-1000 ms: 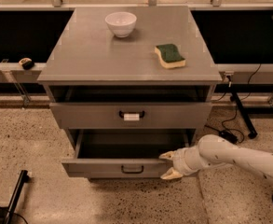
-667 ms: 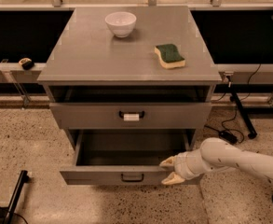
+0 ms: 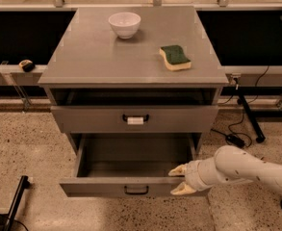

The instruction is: Open middle drawer

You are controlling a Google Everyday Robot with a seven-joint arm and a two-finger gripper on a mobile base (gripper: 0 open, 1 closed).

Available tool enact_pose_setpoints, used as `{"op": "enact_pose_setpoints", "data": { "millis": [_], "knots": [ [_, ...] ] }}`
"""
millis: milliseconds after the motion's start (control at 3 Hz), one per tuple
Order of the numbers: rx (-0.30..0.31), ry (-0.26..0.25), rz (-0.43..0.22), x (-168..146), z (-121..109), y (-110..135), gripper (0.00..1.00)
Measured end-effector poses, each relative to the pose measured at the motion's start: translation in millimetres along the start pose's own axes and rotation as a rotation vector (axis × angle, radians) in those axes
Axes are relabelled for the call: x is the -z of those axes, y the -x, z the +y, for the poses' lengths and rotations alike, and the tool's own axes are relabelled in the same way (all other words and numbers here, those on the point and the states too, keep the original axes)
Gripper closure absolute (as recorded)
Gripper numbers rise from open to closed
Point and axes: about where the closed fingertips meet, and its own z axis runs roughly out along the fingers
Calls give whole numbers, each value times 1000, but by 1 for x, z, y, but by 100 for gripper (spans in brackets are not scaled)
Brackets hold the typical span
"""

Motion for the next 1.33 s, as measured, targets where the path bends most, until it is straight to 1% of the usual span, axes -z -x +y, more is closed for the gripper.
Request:
{"op": "enact_pose_setpoints", "data": {
  "millis": [333, 667, 1000, 1333],
  "knots": [
    [37, -30, 21, 18, -11, 9, 46],
    [59, -52, 10, 17, -41, 18, 60],
    [36, -87, 13, -12, -85, 16, 88],
    [10, -105, 34, -34, -104, 9, 100]
  ]
}}
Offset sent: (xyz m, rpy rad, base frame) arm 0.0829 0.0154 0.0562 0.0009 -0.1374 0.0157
